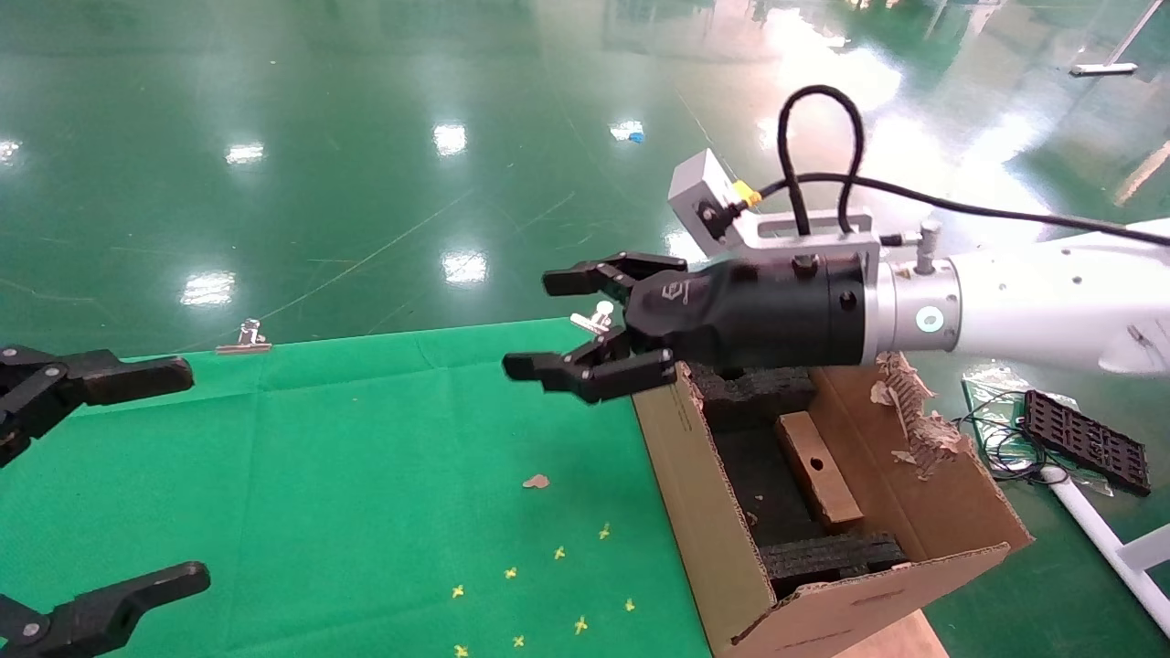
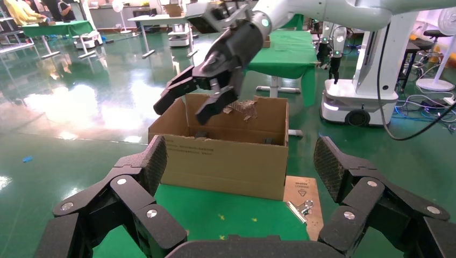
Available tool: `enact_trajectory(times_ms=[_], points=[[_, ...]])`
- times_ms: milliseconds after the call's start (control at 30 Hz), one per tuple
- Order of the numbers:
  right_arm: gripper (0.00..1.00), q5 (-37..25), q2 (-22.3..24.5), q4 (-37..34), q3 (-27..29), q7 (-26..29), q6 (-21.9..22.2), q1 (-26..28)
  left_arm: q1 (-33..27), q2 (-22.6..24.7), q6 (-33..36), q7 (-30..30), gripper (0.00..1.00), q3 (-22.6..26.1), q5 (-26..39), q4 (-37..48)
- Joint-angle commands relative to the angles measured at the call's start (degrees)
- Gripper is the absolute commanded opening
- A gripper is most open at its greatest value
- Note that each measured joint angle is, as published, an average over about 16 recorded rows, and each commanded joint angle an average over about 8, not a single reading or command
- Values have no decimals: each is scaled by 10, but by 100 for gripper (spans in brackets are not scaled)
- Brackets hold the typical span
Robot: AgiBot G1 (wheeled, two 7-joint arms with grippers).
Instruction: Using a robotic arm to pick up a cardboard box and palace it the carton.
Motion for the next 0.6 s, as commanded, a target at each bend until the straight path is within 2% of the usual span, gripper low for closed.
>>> enact_trajectory(times_ms=[33,600], points=[[100,9,3,21,24,-7,-7,-22,0,0,0,0,100,0,0,0],[100,81,31,197,224,-69,-61,-202,0,0,0,0,100,1,0,0]])
